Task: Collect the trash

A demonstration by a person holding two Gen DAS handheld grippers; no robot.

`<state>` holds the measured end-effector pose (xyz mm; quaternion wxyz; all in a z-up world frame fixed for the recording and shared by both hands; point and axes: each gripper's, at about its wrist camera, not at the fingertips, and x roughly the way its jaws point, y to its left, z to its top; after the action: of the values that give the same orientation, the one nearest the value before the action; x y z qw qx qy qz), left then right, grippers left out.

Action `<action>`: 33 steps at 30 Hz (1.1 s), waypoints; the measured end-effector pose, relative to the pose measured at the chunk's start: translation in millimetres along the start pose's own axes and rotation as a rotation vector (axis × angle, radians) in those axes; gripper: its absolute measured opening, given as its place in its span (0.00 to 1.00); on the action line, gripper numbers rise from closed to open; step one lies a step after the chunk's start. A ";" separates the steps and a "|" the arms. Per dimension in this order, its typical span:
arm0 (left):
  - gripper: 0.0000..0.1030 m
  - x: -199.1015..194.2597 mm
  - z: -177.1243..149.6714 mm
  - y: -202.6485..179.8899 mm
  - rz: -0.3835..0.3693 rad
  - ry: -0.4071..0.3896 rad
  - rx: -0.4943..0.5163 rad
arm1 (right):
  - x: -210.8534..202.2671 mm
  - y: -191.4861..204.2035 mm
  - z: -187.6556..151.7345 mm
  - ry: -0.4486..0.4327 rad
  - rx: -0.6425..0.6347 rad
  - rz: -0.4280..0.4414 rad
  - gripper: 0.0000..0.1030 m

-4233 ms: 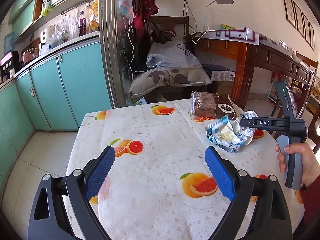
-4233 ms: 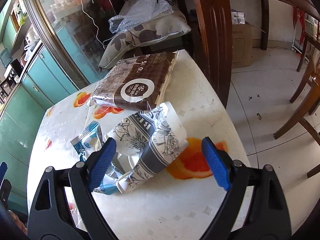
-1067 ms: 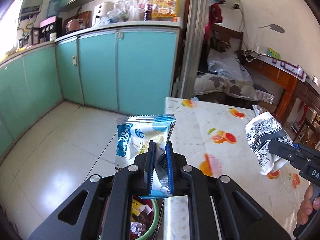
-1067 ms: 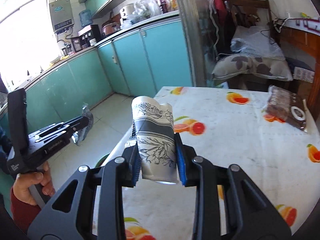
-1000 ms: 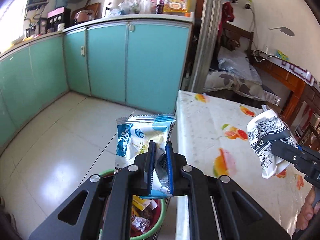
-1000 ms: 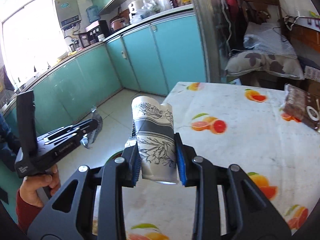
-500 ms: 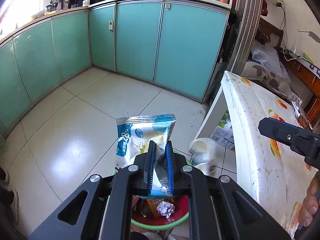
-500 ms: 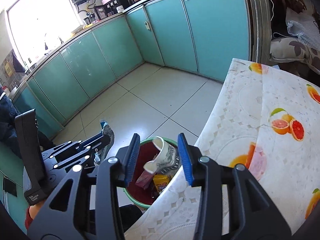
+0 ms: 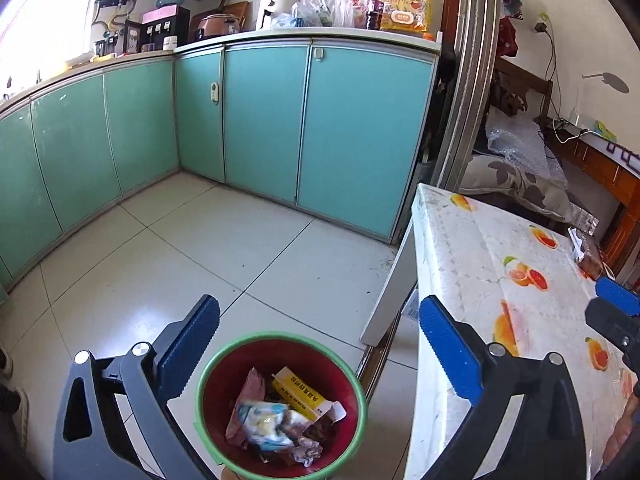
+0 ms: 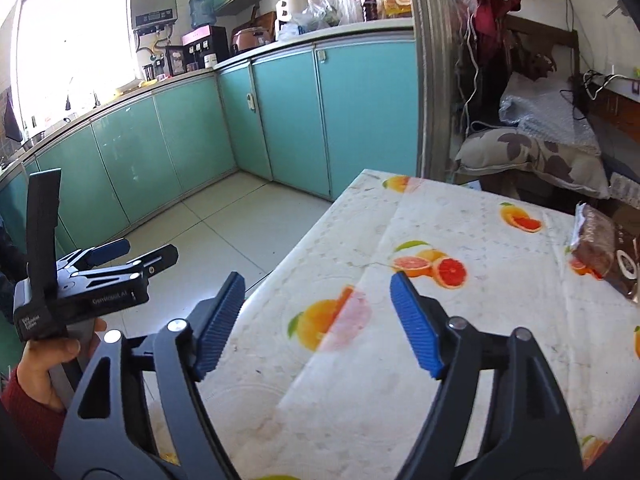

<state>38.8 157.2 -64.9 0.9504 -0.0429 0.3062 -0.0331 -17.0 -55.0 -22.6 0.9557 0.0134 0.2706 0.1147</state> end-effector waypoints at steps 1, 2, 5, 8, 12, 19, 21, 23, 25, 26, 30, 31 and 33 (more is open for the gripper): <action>0.93 -1.4 2.0 -7.9 0.006 -0.011 0.010 | -10.1 -4.7 -1.5 -0.025 -0.015 -0.009 0.81; 0.93 -2.1 4.4 -16.2 0.016 -0.021 0.017 | -19.4 -8.0 -1.5 -0.052 -0.031 -0.020 0.85; 0.93 -7.3 9.3 -41.4 0.002 -0.070 0.034 | -52.8 -16.8 -6.4 -0.167 -0.094 -0.051 0.96; 0.93 -17.0 12.7 -67.2 0.006 -0.147 0.040 | -78.9 -20.2 -11.0 -0.291 -0.168 -0.156 0.96; 0.93 -30.1 10.7 -94.5 0.009 -0.251 0.058 | -96.0 -29.4 -15.8 -0.410 -0.227 -0.271 0.96; 0.93 -24.9 6.2 -102.2 0.005 -0.241 -0.046 | -94.2 -63.9 -14.2 -0.371 -0.078 -0.270 0.96; 0.93 -21.5 5.8 -104.1 -0.017 -0.213 -0.036 | -87.2 -72.1 -14.0 -0.309 -0.017 -0.324 0.96; 0.93 -20.0 4.5 -106.9 -0.017 -0.199 -0.013 | -82.4 -80.0 -16.3 -0.286 0.026 -0.313 0.96; 0.93 -20.5 2.9 -108.8 -0.017 -0.191 0.002 | -81.5 -83.7 -19.5 -0.283 0.054 -0.321 0.96; 0.93 -20.3 2.5 -109.5 -0.024 -0.184 0.005 | -80.2 -84.7 -20.0 -0.278 0.057 -0.322 0.96; 0.93 -19.0 1.1 -107.5 -0.060 -0.153 -0.009 | -77.1 -80.9 -25.2 -0.266 0.051 -0.322 0.96; 0.93 -18.1 0.0 -106.9 -0.061 -0.148 -0.010 | -76.8 -80.2 -26.0 -0.267 0.050 -0.323 0.96; 0.93 -16.7 -1.5 -106.5 -0.047 -0.144 -0.004 | -76.0 -78.7 -26.0 -0.265 0.046 -0.324 0.96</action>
<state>20.4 52.7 -45.6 0.9688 -0.0542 0.2362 -0.0514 -76.7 -149.7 -12.6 0.9884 0.0067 0.1438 -0.0494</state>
